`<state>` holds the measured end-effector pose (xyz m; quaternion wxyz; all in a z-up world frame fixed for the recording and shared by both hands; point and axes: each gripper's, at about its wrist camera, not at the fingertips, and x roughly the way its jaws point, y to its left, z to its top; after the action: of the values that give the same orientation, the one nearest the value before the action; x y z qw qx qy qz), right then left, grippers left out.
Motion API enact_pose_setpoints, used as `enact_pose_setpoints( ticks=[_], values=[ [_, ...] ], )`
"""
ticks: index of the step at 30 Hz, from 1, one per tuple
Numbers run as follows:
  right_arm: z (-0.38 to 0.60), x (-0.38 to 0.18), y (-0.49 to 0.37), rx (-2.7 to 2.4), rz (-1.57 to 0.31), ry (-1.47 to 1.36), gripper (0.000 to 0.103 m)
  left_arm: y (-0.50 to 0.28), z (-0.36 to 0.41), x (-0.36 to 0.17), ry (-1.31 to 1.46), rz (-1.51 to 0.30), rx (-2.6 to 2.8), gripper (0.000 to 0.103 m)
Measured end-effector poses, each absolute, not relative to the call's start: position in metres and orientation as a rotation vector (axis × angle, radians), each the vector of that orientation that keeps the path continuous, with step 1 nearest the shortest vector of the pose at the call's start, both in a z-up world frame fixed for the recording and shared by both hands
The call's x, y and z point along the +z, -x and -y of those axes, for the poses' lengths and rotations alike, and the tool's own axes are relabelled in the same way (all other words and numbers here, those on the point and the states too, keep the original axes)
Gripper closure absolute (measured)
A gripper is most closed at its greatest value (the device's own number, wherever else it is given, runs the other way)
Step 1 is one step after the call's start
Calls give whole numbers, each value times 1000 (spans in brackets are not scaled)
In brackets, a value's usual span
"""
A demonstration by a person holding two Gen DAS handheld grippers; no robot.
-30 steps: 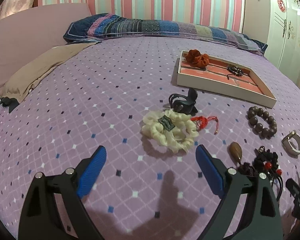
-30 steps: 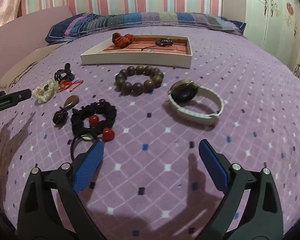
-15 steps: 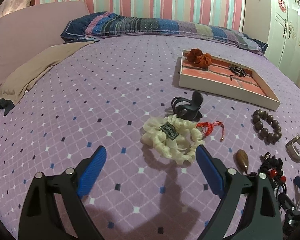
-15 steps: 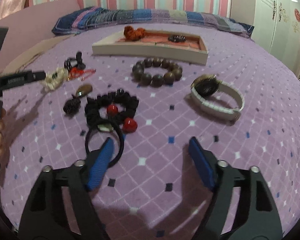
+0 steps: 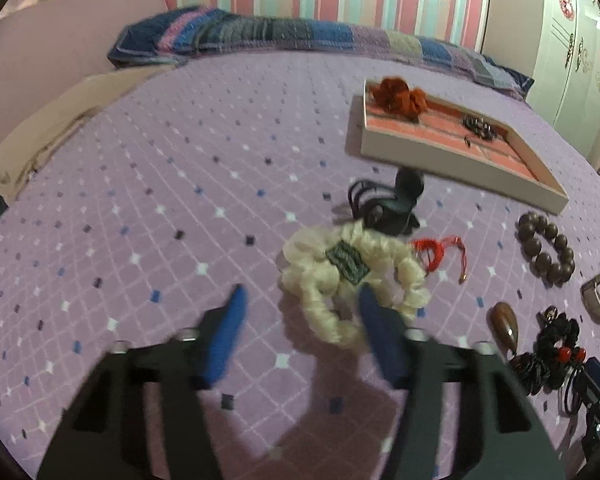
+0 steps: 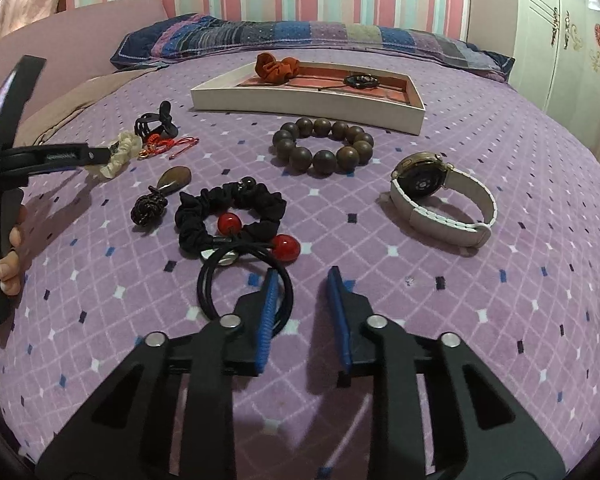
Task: Organize jewelry
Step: 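Grasp the cream scrunchie with the left tool while the right tool grasps the red-bead hair tie, then carry the cream scrunchie and red-bead hair tie over the tray with both tools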
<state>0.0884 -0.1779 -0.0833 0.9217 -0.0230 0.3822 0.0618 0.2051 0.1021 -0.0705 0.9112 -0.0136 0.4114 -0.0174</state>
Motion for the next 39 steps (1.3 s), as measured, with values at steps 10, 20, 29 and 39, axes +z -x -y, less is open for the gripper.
enact_pose_setpoints(
  ticks=[10, 20, 29, 39],
  values=[
    [175, -84, -88, 144, -782, 56, 97, -204, -105, -74, 24, -850, -28, 91],
    [187, -77, -87, 137, -764, 21, 99, -196, -105, -69, 1, -833, -9, 94],
    [207, -65, -95, 109, -729, -5, 99, -185, -99, -49, -44, -785, 7, 95],
    [218, -48, -105, 99, -681, -11, 99, -181, -83, -18, -43, -728, -23, 95]
  ],
)
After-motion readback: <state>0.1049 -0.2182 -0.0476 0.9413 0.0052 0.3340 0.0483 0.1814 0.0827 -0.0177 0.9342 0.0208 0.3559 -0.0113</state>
